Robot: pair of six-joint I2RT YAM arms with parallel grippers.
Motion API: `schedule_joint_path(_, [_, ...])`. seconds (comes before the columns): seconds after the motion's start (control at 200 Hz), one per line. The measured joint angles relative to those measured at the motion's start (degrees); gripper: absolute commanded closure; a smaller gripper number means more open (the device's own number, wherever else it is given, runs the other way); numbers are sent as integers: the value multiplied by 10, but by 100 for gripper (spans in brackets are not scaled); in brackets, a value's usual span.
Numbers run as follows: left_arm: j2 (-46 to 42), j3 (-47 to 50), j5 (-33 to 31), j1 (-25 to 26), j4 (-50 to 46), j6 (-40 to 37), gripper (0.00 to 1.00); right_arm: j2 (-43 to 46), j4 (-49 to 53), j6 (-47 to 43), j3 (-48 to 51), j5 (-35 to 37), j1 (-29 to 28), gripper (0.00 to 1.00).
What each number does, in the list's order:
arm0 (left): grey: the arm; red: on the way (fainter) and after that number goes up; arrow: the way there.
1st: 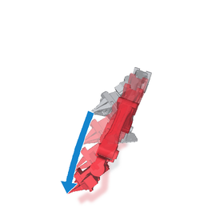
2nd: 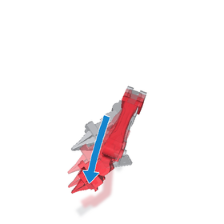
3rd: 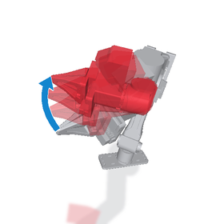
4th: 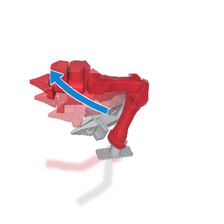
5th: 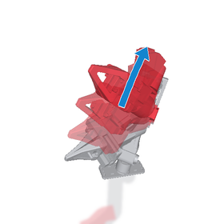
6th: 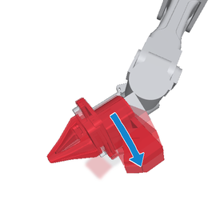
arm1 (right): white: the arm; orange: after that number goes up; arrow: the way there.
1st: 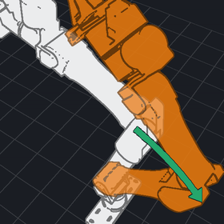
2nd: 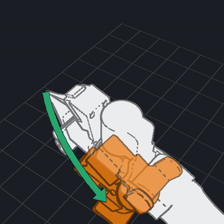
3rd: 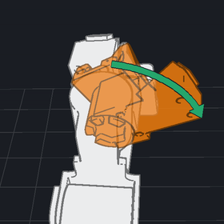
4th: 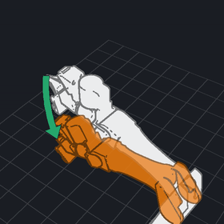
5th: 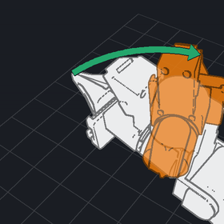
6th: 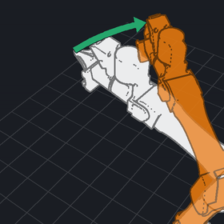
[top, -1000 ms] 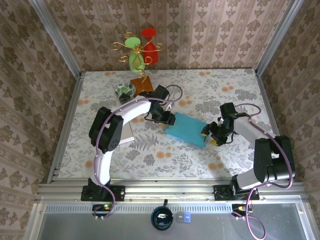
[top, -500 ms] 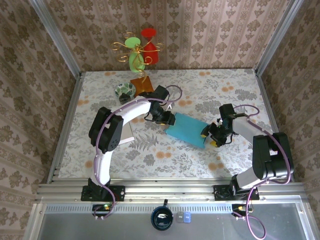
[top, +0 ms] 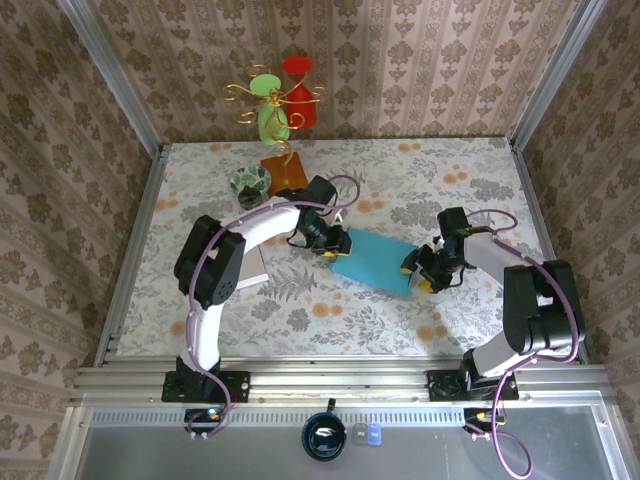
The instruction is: Fold the paper box
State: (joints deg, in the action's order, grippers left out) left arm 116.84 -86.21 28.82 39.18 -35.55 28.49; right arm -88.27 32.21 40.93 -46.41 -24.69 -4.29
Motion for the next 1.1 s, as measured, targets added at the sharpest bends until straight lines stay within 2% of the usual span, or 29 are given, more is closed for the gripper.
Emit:
schedule_joint_path(0.25, [-1,15,13,1,4,31,72,-4,-13,10,0,-1,0,42])
schedule_joint_path(0.31, [-2,16,12,1,3,30,70,-7,-15,11,0,-1,0,42])
schedule_joint_path(0.405, [-2,13,7,1,-10,19,60,-11,-20,10,0,-3,0,42])
schedule_joint_path(0.48, [-2,3,-2,1,-30,11,56,-15,-24,10,-1,-8,0,42])
schedule_joint_path(0.8, [-20,-14,-37,-2,-80,-8,54,-22,-29,8,-2,-17,0,48])
schedule_joint_path(1.1, [-24,-5,-35,-21,-66,-11,55,-31,-28,1,-15,-19,0,52])
